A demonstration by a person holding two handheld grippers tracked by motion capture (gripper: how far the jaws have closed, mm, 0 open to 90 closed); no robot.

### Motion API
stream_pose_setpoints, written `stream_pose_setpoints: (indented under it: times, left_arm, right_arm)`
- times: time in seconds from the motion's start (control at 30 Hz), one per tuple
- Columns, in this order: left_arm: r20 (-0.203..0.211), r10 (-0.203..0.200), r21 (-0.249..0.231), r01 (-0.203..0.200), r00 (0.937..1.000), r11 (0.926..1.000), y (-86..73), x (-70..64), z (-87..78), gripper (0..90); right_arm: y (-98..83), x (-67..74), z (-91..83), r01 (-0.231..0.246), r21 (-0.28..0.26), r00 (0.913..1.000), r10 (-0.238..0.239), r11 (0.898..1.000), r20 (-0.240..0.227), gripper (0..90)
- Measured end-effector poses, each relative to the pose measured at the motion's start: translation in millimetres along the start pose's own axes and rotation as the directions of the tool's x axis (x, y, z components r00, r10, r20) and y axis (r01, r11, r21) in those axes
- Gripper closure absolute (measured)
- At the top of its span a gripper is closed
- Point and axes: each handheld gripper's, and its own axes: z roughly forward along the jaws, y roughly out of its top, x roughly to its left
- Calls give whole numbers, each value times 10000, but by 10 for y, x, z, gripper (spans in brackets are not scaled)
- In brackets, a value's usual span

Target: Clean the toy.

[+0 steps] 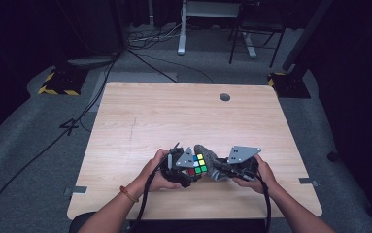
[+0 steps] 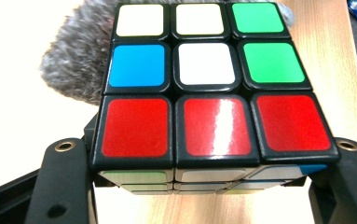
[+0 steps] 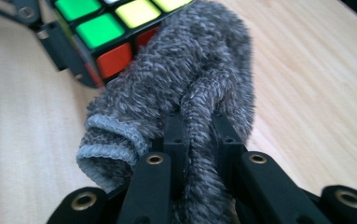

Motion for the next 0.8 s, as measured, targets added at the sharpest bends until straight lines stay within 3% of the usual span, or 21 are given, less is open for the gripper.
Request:
stream_pose_setpoints:
  times: [0.23,0.63,0.8]
  left_arm:
    - [-101,171,77,-171,9998,9998,11,-25,11,337]
    - [-135,298,294,-294,9995,9991,8,-47,98,329]
    - [-135,669,584,-660,9977,9961,34,-82,156,332]
  right_arm:
    - [-5,80,49,34,-264,9989,-46,9996,-471,797]
    - [-17,107,-3,69,-1072,9978,-140,9942,-651,798]
    - [14,113,-43,131,-1367,9965,-242,9905,-797,798]
